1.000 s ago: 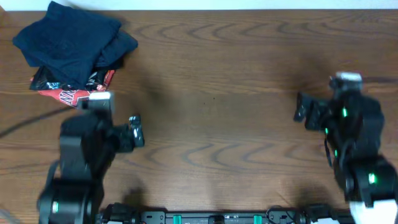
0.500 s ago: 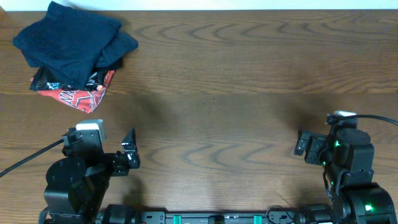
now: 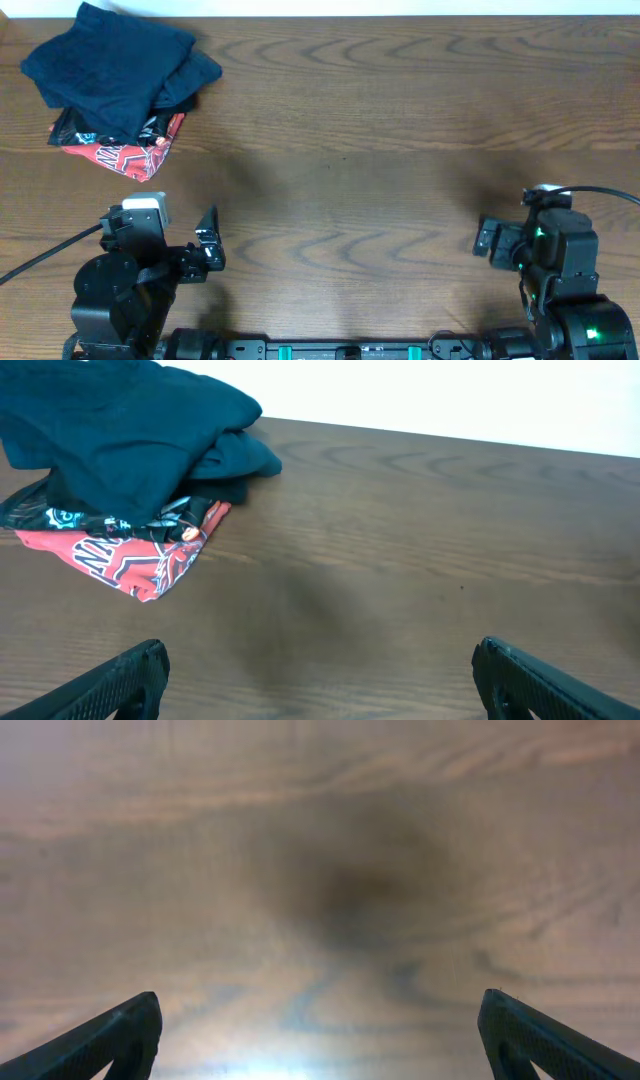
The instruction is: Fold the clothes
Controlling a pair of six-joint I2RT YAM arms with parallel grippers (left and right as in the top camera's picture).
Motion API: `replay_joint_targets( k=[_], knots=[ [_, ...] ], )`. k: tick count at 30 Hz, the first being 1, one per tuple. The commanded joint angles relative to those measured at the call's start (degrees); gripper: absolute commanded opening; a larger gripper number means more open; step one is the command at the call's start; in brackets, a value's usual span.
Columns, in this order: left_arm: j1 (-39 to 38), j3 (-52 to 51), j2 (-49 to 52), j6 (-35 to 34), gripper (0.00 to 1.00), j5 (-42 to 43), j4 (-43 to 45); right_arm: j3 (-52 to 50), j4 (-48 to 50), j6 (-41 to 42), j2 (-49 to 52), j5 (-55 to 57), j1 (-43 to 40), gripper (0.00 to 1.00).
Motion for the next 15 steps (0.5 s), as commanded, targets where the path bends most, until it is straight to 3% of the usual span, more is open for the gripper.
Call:
replay_joint_targets(
  k=[1,6,15],
  knots=[
    [0.17,-0.24,0.17,0.74,0.98,-0.09,0.04,-1.88,3.89,-3.32,-1.79,0.0,0.31,0.99],
    [0.17,-0.22,0.17,0.74,0.98,-0.09,0.02,-9.09,13.51,-9.18,-8.59,-3.69,-1.64,0.99],
    [0.17,-0.22,0.17,0.74,0.98,-0.09,0.02,-27.8,31.74,-9.38,-26.88,-7.93,-3.19,0.99]
  ],
)
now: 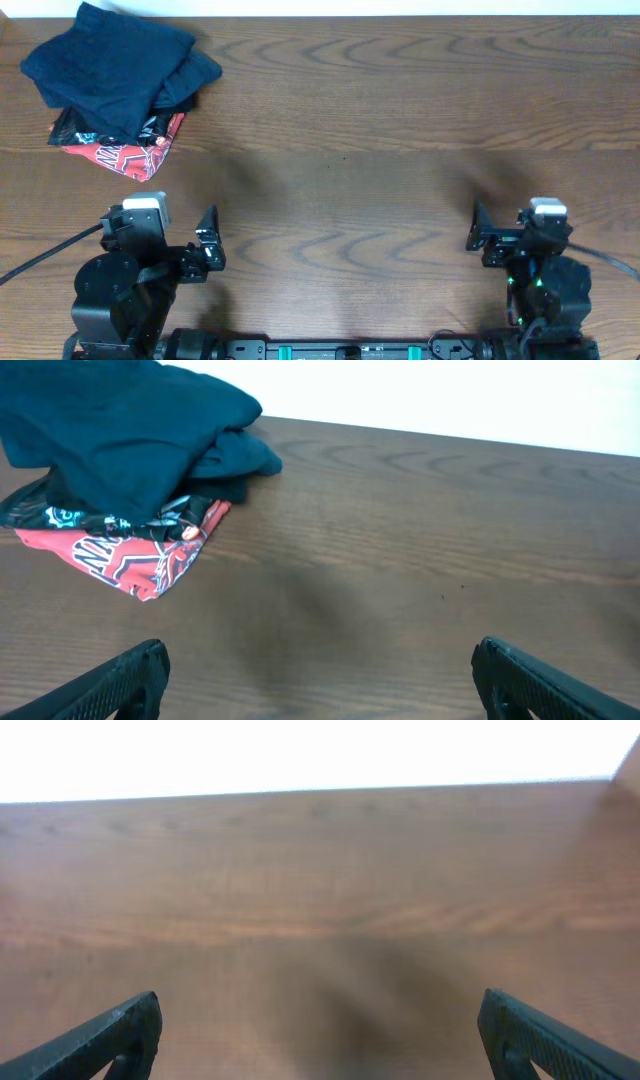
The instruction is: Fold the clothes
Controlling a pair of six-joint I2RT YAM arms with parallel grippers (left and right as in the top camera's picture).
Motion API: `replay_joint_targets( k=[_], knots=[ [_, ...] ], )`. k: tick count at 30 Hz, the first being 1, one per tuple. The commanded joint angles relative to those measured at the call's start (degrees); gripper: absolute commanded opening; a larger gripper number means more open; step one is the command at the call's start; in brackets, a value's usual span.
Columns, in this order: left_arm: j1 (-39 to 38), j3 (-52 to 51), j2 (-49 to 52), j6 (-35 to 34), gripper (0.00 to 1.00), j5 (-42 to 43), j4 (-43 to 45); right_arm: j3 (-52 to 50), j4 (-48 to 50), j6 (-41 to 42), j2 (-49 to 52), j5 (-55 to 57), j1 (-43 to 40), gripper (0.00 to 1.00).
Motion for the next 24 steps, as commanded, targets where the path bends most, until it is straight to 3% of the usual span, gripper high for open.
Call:
replay_joint_targets(
  k=[1,6,13,18,24],
  knots=[
    [0.17,-0.11,0.15,0.74,0.98,-0.09,0.02,-5.86,4.44,-1.31,-5.62,-1.79,-0.44,0.99],
    [0.17,-0.11,0.15,0.74,0.98,-0.09,0.02,-12.92,12.55,-1.38,-12.46,-1.77,-0.44,0.99],
    [0.17,-0.11,0.15,0.74,0.98,-0.07,0.02,-18.95,24.22,-7.04,-12.76,-1.77,-0.5,0.99],
    [0.17,-0.11,0.15,0.74,0.98,-0.09,0.02,-18.95,23.3,-13.97,-12.76,-1.77,-0.5,0.99],
    [0.17,-0.11,0.15,0.74,0.98,-0.09,0.02,-18.95,19.17,-13.64,-12.76,-2.34,-0.37,0.99]
  ],
)
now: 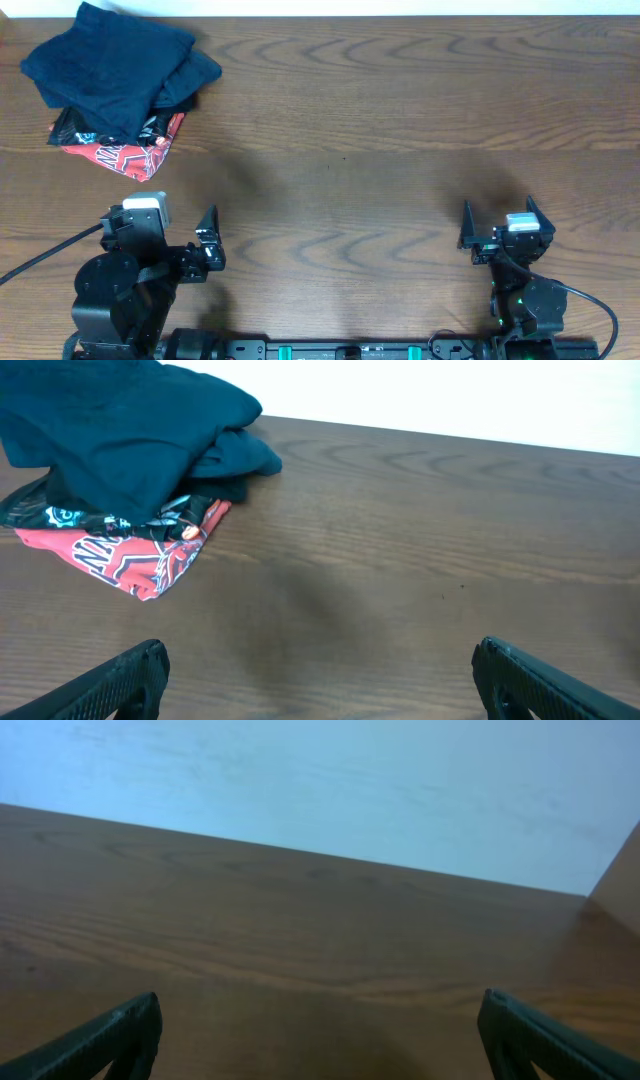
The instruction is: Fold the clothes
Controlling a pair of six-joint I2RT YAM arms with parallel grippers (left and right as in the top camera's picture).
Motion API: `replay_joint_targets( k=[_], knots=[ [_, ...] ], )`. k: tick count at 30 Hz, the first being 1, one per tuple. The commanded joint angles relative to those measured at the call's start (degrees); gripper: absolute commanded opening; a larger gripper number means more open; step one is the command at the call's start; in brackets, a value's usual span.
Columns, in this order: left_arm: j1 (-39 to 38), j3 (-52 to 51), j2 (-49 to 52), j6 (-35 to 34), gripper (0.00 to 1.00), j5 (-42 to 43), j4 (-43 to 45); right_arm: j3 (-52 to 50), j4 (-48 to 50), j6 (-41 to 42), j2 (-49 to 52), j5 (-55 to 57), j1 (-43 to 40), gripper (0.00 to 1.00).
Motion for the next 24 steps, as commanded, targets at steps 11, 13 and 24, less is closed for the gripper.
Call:
replay_joint_targets(
  k=[11,13,24],
  knots=[
    [0.17,-0.11,0.13,0.74,0.98,-0.09,0.04,-0.13,-0.22,-1.53,-0.33,-0.63,-0.15,0.99],
    [0.17,-0.11,0.13,0.74,0.98,-0.09,0.04,-0.13,-0.22,-1.53,-0.33,-0.63,-0.15,0.99],
    [0.17,-0.11,0.13,0.74,0.98,-0.09,0.04,-0.11,-0.22,-1.53,-0.33,-0.63,-0.15,0.99]
  ],
)
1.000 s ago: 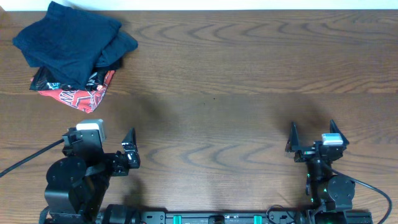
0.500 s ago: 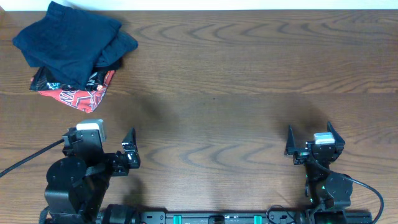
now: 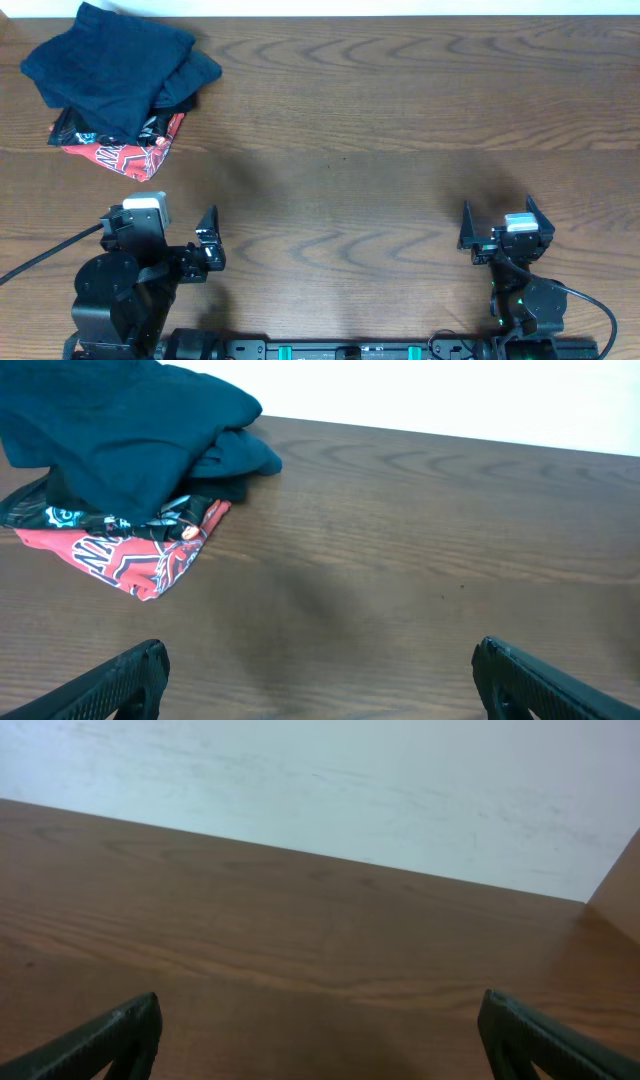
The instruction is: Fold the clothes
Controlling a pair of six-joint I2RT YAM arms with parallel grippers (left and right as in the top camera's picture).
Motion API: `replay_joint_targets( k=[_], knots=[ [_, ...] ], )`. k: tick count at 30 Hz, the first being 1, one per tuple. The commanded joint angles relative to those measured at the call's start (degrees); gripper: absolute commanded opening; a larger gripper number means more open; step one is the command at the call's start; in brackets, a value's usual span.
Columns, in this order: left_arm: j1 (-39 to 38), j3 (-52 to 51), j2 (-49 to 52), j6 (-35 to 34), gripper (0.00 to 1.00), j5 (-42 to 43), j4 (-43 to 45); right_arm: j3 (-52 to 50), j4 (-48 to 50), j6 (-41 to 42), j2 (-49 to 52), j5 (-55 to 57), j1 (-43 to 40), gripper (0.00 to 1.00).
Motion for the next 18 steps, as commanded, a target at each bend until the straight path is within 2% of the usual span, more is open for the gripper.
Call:
replay_joint_targets(
  k=[1,18],
  knots=[
    [0.17,-0.11,0.13,0.74,0.98,-0.09,0.04,-0.13,-0.22,-0.79,-0.31,-0.44,-0.15,0.99],
    [0.22,-0.31,0.13,1.01,0.98,-0.85,-1.25,-0.13,-0.22,-0.79,-0.31,-0.44,-0.15,0.99]
  ],
)
